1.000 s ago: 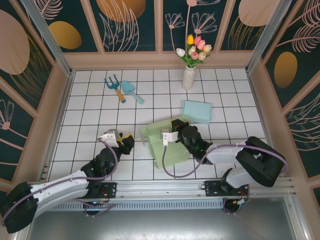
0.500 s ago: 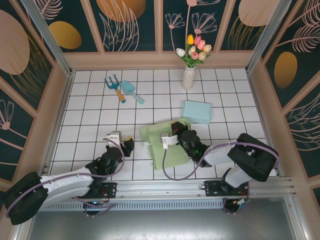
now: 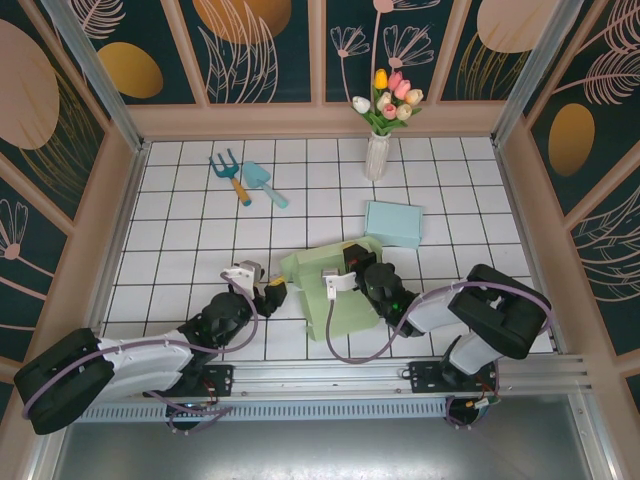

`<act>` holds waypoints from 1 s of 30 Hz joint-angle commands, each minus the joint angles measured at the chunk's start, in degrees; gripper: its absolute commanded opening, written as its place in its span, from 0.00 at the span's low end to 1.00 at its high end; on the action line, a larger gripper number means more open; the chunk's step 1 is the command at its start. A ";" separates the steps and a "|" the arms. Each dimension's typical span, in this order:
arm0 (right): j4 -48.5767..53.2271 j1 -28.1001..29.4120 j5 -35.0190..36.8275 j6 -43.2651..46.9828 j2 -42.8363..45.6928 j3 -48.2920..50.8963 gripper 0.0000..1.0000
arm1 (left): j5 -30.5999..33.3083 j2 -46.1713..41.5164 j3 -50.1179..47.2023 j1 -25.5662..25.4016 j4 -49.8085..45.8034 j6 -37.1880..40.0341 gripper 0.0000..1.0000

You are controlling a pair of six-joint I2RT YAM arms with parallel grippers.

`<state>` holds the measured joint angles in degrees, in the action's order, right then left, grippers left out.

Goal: Fold the paper box

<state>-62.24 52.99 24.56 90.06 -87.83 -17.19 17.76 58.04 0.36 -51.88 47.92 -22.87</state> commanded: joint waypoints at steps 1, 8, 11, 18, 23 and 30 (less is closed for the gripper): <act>-0.47 0.40 -0.55 -0.80 -0.68 0.67 0.00 | -1.92 0.55 -0.75 -0.12 2.78 1.47 0.65; 1.20 0.22 -0.81 -2.09 0.85 0.85 0.00 | 11.16 -2.59 -0.41 -0.09 -4.93 -5.17 0.60; 2.28 0.10 -1.08 -2.56 1.39 0.76 0.00 | 12.98 -10.52 -2.87 -0.11 -8.69 -9.05 0.60; 3.36 -0.65 -1.87 -3.79 1.77 0.36 0.00 | 15.96 -21.54 -2.63 -0.07 -21.42 -14.01 0.62; 3.61 -0.72 -2.05 -4.63 1.81 0.36 0.00 | 13.67 -11.16 -0.28 -0.06 -15.38 -9.00 0.65; 4.05 -0.71 -2.32 -4.35 1.80 0.55 0.00 | 2.29 3.49 1.42 0.01 -2.33 -2.19 0.69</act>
<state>-60.51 52.56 23.51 86.80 -86.63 -17.19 25.65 58.59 0.45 -51.88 37.89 -28.80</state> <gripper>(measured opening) 0.067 0.686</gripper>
